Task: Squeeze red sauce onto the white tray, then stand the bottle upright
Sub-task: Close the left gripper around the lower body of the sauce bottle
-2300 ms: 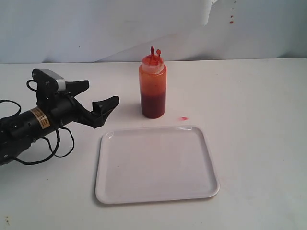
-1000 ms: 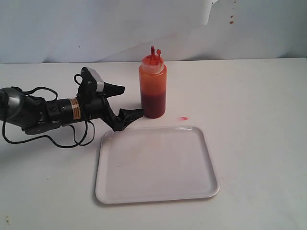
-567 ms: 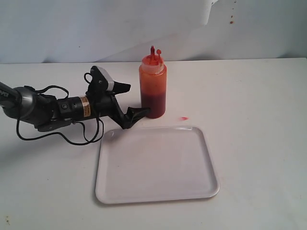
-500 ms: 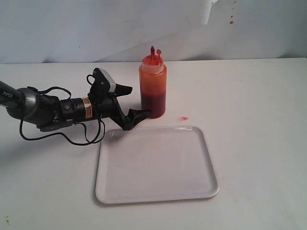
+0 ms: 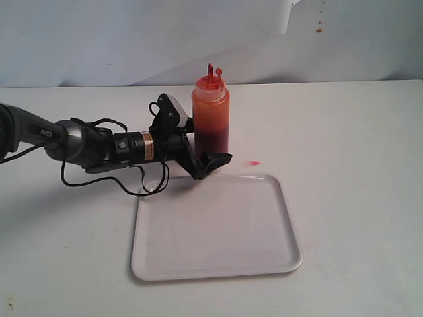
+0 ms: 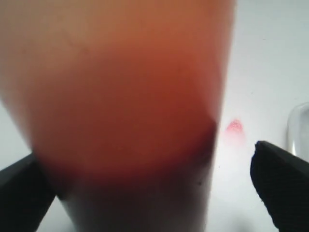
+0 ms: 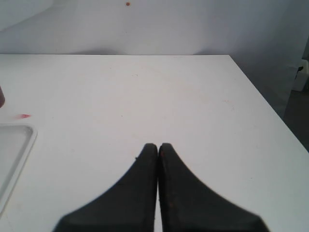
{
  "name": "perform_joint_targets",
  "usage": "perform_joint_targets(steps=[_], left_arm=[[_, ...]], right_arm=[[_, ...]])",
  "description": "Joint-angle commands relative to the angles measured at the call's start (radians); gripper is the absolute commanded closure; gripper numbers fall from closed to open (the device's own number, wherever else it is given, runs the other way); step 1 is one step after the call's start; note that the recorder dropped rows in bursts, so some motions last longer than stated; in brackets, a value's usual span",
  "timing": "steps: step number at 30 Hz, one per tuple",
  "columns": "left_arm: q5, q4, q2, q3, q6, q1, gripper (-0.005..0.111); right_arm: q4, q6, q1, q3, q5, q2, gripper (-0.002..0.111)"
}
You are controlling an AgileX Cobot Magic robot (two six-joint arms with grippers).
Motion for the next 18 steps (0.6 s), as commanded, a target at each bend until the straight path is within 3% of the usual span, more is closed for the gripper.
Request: perform_joint_targets(steps=[1,18], left_arm=[[0.032,-0.006,0.000,-0.030,-0.026,-0.007,0.002],[-0.004,-0.022,0.065,-0.076,-0.104,-0.007,0.002]], right_arm=[[-0.008,0.003,0.001,0.003,-0.003,-0.007,0.108],[-0.008,0.003,0.001,0.003,-0.003,-0.007,0.108]])
